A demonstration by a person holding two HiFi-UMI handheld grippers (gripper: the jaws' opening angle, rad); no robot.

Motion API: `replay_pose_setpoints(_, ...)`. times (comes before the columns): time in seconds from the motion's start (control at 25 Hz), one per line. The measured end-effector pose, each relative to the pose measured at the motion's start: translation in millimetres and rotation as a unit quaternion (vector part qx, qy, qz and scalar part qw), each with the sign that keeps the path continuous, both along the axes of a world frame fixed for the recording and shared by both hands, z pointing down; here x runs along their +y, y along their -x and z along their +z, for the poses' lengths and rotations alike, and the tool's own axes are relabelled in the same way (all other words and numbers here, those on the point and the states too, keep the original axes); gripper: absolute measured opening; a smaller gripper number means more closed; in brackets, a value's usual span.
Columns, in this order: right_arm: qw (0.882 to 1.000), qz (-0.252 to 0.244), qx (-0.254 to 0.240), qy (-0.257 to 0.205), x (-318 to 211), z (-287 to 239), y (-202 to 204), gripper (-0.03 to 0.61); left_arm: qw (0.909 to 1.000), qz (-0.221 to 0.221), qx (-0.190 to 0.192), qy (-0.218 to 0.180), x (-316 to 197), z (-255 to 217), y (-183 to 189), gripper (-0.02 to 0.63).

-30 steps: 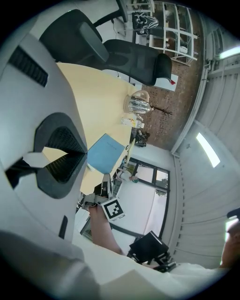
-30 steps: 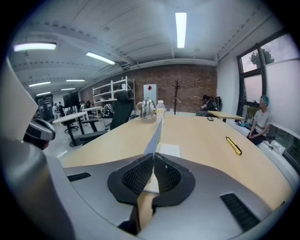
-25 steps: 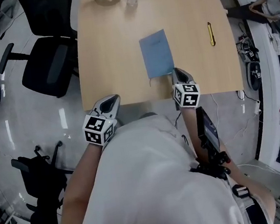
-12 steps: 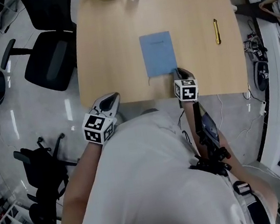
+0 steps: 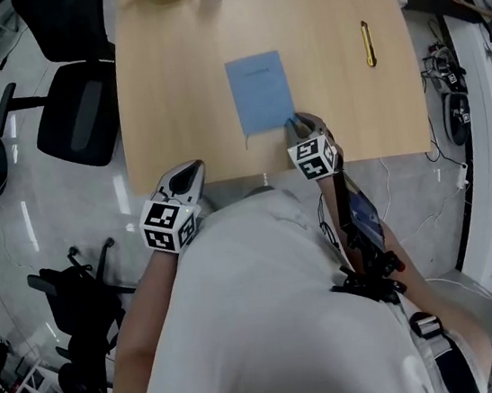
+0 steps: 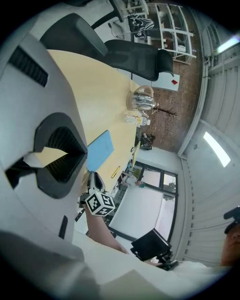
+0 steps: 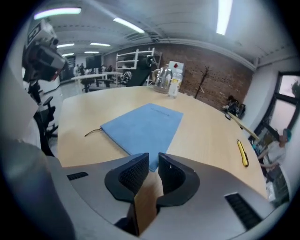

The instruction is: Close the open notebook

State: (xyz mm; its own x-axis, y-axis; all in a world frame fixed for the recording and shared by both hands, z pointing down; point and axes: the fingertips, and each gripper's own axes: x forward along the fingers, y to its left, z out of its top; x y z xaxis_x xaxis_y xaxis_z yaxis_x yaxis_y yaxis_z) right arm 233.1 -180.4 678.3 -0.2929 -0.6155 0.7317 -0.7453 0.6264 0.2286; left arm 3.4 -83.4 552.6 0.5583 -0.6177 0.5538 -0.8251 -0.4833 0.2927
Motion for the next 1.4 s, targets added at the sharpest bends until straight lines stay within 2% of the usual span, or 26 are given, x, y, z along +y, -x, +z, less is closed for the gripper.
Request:
replay_pose_setpoints(0.12, 0.999, -0.035, 0.011, 0.006, 3.8, 4.5, 8.1, 0.026, 1.0000, 0.003, 0.000, -0.002, -6.0, -0.8, -8.6, 0.005)
replay_pose_setpoints(0.32, 0.995, 0.018, -0.073, 0.062, 2.7, 7.1, 4.4, 0.024, 1.0000, 0.002, 0.003, -0.008, -10.2, -1.4, -21.0, 0.005)
replay_pose_setpoints(0.52, 0.993, 0.005, -0.083, 0.088, 1.4, 7.2, 12.7, 0.025, 0.9998, -0.004, 0.007, -0.016, -12.0, -1.9, -20.7, 0.005)
replay_pose_setpoints(0.8, 0.988, -0.008, -0.152, 0.035, -13.6, -41.7, 24.8, 0.018, 0.9992, -0.015, 0.012, -0.036, -31.2, -10.8, -21.1, 0.005)
replay_pose_setpoints(0.96, 0.971, -0.008, -0.236, 0.026, -18.4, -74.7, 35.4, 0.017, 0.9987, -0.014, 0.013, -0.047, -42.2, -16.4, -24.6, 0.006)
replay_pose_setpoints(1.04, 0.964, -0.017, -0.263, 0.021, -13.7, -91.0, 39.2, 0.017, 0.9986, -0.011, 0.015, -0.050, -45.0, -17.8, -27.8, 0.005)
replay_pose_setpoints(1.24, 0.955, -0.049, -0.292, 0.005, 0.3, -118.3, 48.8, 0.017, 0.9986, -0.003, 0.013, -0.050, -45.1, -13.4, -34.3, 0.006)
replay_pose_setpoints(1.4, 0.949, -0.053, -0.311, 0.003, 8.0, -125.7, 51.8, 0.017, 0.9987, 0.005, 0.013, -0.050, -44.7, -10.2, -38.1, 0.005)
